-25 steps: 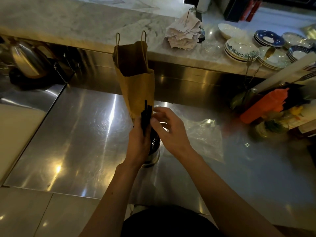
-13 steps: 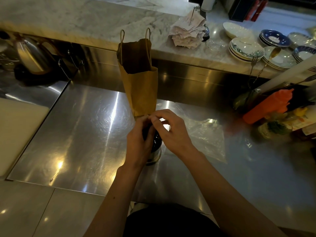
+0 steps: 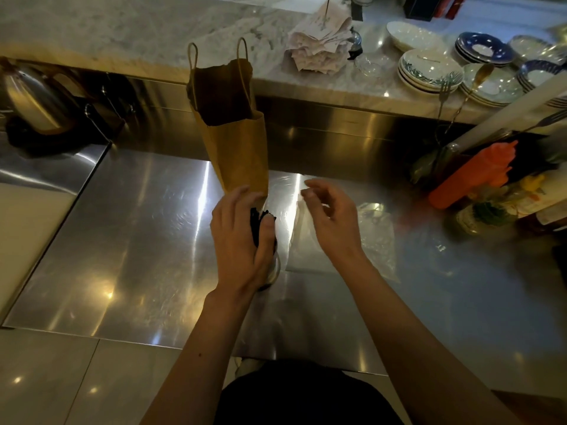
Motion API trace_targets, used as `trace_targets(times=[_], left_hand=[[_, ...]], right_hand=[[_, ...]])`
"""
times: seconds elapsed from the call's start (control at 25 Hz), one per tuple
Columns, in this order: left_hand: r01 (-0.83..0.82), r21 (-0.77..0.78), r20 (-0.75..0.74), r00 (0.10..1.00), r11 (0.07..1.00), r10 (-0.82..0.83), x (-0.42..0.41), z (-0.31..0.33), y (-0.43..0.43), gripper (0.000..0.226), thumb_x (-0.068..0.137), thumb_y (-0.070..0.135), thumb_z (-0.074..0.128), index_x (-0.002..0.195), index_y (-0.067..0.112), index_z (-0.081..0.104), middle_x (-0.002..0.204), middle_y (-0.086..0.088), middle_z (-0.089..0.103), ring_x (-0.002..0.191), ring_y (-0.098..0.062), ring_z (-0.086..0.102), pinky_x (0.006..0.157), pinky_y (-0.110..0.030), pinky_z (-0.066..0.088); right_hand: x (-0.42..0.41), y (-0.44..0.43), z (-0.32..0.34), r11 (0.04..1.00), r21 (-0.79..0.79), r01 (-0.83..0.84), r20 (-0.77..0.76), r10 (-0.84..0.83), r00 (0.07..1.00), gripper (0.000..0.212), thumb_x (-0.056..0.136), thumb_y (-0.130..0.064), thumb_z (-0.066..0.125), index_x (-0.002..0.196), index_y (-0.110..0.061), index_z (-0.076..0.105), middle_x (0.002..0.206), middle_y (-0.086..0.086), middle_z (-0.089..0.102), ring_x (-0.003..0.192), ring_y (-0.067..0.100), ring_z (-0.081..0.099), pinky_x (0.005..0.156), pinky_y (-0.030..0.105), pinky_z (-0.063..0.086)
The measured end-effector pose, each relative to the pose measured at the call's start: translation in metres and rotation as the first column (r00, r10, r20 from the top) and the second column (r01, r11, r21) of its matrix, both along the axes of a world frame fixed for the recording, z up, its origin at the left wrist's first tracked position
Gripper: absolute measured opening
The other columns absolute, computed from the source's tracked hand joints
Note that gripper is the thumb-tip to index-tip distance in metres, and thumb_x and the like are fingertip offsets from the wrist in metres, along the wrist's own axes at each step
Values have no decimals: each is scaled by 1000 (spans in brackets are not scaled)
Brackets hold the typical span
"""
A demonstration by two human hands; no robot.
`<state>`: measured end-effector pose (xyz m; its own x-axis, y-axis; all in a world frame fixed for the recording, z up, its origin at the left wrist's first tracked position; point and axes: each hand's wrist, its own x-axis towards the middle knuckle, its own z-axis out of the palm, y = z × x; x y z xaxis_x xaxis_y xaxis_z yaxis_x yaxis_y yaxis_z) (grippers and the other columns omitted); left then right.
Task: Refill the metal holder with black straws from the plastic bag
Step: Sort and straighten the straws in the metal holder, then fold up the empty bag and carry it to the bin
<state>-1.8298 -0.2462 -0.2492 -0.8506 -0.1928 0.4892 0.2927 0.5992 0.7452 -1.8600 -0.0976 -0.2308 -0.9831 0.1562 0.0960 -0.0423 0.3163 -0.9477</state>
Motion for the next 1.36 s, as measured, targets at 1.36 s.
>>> trace_targets(times=[1.36], left_hand=[[-631, 674, 739, 566, 385, -366, -10, -92, 186, 9, 87, -1, 64, 91, 7, 65, 84, -16, 68, 70, -21, 71, 57, -30, 58]], right_hand=[[-92, 224, -110, 881, -94, -464, 670, 401, 625, 19, 85, -19, 73, 82, -18, 54, 96, 9, 65, 93, 29, 68, 74, 33, 57]])
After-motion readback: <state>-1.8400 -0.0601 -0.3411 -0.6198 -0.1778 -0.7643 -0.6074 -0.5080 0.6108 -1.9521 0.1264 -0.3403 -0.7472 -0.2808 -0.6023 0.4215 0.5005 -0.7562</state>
